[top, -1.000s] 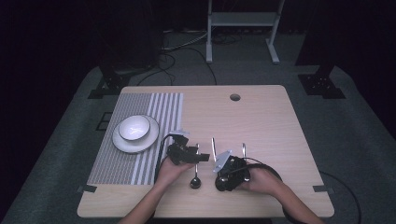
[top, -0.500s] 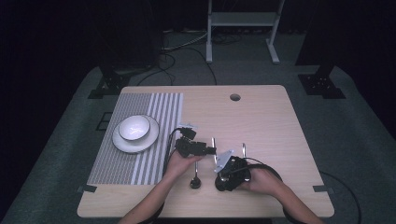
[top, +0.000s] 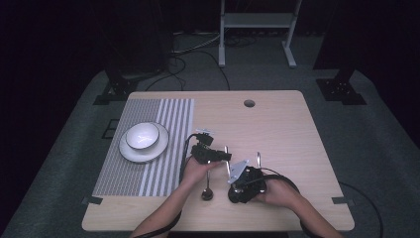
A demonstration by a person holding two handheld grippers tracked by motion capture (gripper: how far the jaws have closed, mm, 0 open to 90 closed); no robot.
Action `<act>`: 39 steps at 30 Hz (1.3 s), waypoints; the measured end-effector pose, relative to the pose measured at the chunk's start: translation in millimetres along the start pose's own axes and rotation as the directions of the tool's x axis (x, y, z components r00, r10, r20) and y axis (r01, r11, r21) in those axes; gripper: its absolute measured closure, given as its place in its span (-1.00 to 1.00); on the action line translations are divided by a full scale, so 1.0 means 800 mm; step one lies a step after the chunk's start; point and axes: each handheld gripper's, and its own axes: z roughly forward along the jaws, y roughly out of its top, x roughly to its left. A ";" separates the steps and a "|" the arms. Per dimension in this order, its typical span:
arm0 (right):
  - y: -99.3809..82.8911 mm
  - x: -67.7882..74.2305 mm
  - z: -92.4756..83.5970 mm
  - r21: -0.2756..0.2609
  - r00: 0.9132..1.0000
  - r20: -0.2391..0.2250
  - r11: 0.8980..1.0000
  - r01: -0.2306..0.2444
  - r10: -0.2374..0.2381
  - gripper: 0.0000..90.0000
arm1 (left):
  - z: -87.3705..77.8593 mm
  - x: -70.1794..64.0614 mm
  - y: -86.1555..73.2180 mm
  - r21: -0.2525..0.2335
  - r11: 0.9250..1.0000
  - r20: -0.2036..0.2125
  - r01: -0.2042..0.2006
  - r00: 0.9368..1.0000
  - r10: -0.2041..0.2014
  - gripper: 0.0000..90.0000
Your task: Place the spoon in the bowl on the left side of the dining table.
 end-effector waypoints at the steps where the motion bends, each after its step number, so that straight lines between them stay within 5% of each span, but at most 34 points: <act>1: -0.001 0.000 0.000 -0.003 1.000 0.001 1.000 -0.002 0.002 -0.22 | 0.001 0.000 0.000 -0.002 1.000 -0.001 -0.003 1.000 0.003 0.65; 11: -0.012 -0.002 -0.004 -0.029 1.000 0.013 0.999 -0.024 0.025 -0.27 | -0.004 -0.004 -0.001 -0.086 0.995 0.120 0.054 0.992 -0.043 0.86; 18: -0.038 -0.013 -0.024 -0.100 0.991 0.016 0.987 -0.128 0.130 -0.31 | -0.017 -0.031 0.011 -0.132 0.991 0.184 0.014 0.983 0.010 0.98; 27: -0.071 -0.024 -0.041 -0.152 0.971 0.019 0.960 -0.234 0.239 -0.36 | -0.033 -0.059 0.027 -0.155 0.985 0.162 -0.075 0.982 0.100 0.98; 39: -0.106 -0.030 -0.060 -0.202 0.941 0.015 0.923 -0.327 0.337 -0.39 | -0.061 -0.062 0.045 -0.168 0.974 0.102 -0.149 0.981 0.167 0.98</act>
